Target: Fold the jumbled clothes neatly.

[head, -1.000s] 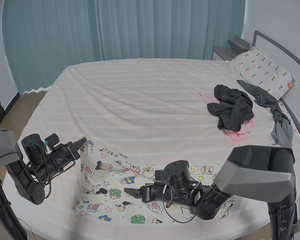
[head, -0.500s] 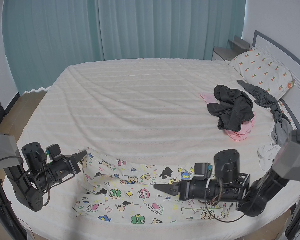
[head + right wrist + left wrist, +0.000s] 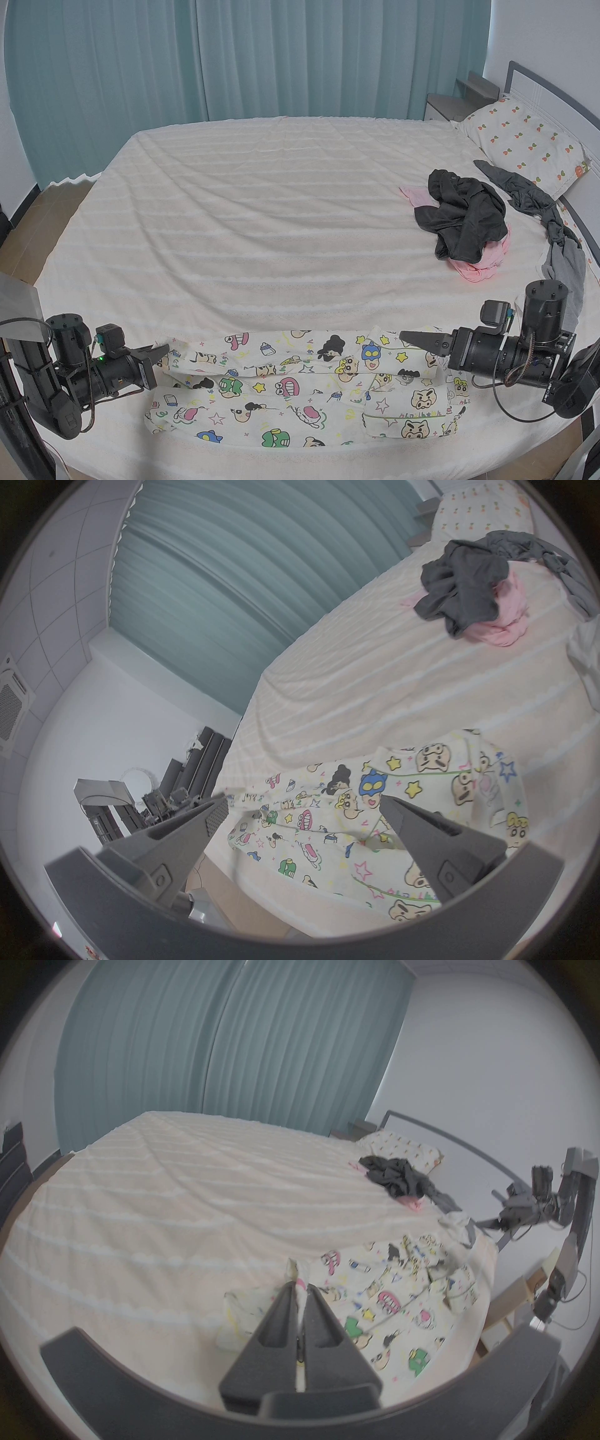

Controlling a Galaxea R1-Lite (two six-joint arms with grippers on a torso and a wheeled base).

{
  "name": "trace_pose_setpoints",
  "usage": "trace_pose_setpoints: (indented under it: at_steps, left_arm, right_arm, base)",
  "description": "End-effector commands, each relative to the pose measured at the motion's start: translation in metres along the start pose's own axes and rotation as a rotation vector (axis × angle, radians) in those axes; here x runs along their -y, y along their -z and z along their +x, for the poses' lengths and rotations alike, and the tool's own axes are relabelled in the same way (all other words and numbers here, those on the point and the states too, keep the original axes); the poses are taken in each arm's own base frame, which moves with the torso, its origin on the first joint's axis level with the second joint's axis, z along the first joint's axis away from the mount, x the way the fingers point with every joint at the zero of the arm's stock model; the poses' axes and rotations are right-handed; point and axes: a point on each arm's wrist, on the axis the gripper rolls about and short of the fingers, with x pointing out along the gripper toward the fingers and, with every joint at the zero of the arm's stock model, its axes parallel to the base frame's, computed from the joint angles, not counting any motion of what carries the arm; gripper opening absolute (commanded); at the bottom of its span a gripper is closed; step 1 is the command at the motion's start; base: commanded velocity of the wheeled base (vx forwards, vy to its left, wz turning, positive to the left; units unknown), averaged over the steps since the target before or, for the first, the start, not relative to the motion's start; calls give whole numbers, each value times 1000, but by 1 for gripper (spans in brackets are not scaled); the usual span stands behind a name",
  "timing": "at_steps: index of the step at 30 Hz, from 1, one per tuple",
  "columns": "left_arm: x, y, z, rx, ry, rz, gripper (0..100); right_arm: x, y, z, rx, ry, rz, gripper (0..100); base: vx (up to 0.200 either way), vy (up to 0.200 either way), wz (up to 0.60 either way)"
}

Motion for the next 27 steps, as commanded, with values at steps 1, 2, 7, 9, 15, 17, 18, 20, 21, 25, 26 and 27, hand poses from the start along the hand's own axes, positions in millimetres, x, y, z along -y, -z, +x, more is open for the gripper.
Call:
trace_pose_setpoints:
  at_steps: [1, 2, 7, 9, 15, 17, 18, 20, 21, 25, 26, 27]
  left_arm:
    - [-6, 27, 0, -126, -19, -9, 0]
    - [-6, 29, 0, -139, -20, -4, 0]
    - [-10, 45, 9, -211, -26, 40, 0]
    - [-10, 46, 11, -214, -28, 41, 0]
    - [-19, 47, 27, -199, -67, 48, 0]
    - [-19, 49, 27, -207, -66, 45, 100]
    - [-19, 52, 27, -217, -68, 40, 100]
    - [-19, 54, 27, -230, -66, 36, 100]
    - [-19, 55, 26, -234, -70, 32, 100]
    - [-20, 58, 16, -256, -86, 5, 100]
    - [-22, 57, 11, -256, -101, -7, 100]
    - [-24, 56, 8, -249, -116, -15, 100]
  right_arm:
    - [8, -5, -19, 41, 21, 18, 100]
    - [10, -4, -20, 35, 23, 22, 100]
    - [27, 1, -26, -29, 19, 69, 100]
    - [29, 2, -27, -36, 18, 75, 100]
    - [33, 6, -32, -60, 15, 88, 100]
    - [33, 6, -32, -59, 15, 87, 100]
    - [33, 6, -32, -59, 15, 87, 100]
    - [33, 6, -32, -60, 15, 88, 100]
    - [34, 7, -32, -64, 16, 88, 100]
    - [34, 8, -32, -69, 20, 87, 100]
    - [34, 8, -32, -69, 20, 87, 100]
    - [34, 8, -32, -69, 20, 87, 100]
  base:
    - [0, 0, 0]
    - [0, 0, 0]
    - [0, 0, 0]
    - [0, 0, 0]
    - [0, 0, 0]
    - [0, 0, 0]
    - [0, 0, 0]
    - [0, 0, 0]
    - [0, 0, 0]
    - [0, 0, 0]
    - [0, 0, 0]
    - [0, 0, 0]
